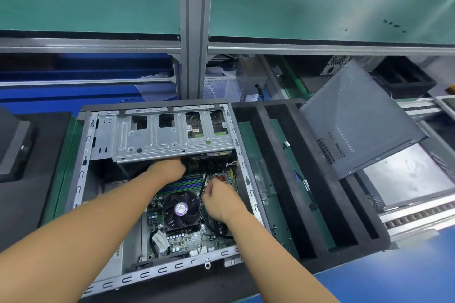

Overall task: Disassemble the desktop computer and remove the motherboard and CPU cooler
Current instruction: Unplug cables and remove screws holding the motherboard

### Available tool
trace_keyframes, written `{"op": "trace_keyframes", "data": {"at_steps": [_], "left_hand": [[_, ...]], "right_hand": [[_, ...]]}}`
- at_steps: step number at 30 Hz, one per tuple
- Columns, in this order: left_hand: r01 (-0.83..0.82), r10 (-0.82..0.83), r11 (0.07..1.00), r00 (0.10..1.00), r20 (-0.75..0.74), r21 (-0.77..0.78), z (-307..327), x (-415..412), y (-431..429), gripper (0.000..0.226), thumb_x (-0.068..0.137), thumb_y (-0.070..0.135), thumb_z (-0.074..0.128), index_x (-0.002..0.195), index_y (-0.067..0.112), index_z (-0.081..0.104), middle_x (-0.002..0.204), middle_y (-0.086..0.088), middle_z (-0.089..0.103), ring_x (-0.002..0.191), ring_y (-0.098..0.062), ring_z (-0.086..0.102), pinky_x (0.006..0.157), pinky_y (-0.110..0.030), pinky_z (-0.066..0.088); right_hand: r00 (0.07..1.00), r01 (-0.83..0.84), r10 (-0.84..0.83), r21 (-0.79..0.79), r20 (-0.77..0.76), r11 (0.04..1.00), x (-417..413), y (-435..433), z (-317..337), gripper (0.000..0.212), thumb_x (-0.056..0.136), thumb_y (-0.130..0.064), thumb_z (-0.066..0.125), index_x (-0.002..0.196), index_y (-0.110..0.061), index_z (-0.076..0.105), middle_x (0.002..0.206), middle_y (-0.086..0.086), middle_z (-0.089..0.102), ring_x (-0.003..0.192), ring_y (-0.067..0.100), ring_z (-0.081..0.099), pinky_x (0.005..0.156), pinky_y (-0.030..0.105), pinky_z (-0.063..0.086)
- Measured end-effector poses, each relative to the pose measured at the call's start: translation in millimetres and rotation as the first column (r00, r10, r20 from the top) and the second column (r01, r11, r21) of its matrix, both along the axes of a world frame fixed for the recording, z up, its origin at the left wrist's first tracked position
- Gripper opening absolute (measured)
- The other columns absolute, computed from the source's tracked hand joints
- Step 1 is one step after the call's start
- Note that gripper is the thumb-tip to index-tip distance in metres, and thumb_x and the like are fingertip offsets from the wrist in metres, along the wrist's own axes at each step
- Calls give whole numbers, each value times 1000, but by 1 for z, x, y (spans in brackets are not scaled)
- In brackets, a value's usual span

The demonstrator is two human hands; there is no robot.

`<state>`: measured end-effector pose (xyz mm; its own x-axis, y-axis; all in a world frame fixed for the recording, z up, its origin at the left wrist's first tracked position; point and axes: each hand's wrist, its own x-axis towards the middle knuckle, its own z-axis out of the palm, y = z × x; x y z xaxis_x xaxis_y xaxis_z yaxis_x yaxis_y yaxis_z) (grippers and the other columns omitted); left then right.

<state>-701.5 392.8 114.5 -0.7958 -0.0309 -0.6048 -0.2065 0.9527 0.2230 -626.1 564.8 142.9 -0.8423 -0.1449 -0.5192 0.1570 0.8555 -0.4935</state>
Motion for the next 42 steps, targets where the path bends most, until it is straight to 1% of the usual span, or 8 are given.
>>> {"op": "trace_keyframes", "data": {"at_steps": [4,7,13,19,25,30,34,42], "left_hand": [[-1,5,1000,994,111,-30,5,-4,7,53,100,46,40,140,14,49,144,-10,51,125,-26,51,95,-32,40],[-68,68,998,985,157,-10,4,-7,7,66,95,61,47,144,17,48,126,-4,61,121,-24,53,91,-30,39],[-124,126,992,986,110,-23,0,-7,11,82,90,73,42,155,25,27,162,-4,27,146,-29,29,115,-39,30],[-76,75,997,995,64,7,1,-6,9,71,94,64,47,152,24,35,155,-4,39,139,-27,40,110,-36,36],[33,-32,999,999,-13,36,-2,-11,19,42,99,46,49,128,17,56,118,-10,62,92,-20,52,80,-28,37],[16,-16,1000,1000,-23,3,-6,-15,22,42,101,45,48,129,16,57,129,-12,61,110,-28,60,92,-35,44],[84,-85,996,994,-63,-24,-8,-14,22,36,105,33,40,136,18,53,132,-9,58,107,-24,55,95,-32,41],[123,-120,982,992,30,-143,-5,-7,33,44,107,28,29,148,16,41,153,-9,41,139,-30,40,113,-45,31]], "right_hand": [[1000,-13,13,9,0,1000,0,-1,-2,22,97,-21,43,113,-12,55,110,12,64,93,28,59,80,35,49],[999,-43,43,13,14,999,-1,-2,-2,20,96,-21,44,111,-13,56,109,11,65,95,29,59,83,36,50],[998,-63,63,6,23,998,-2,-3,-3,17,95,-21,47,107,-13,57,106,10,65,93,31,61,84,40,53],[996,-91,91,11,18,996,-3,-3,-5,17,94,-19,46,104,-11,58,103,13,66,91,32,61,81,39,52],[994,-104,104,16,32,994,-4,-4,-5,17,92,-19,47,104,-13,57,105,11,67,94,32,61,85,41,52],[994,-107,107,2,29,994,-4,-3,-6,12,91,-19,47,99,-15,55,103,11,67,92,32,61,79,37,50],[994,-108,108,-1,32,994,-4,-4,-8,16,92,-19,47,103,-12,57,107,13,67,95,33,61,84,38,52],[992,-124,123,15,32,992,-4,-4,-8,15,92,-20,48,101,-14,57,104,12,66,92,32,60,81,37,50]]}}
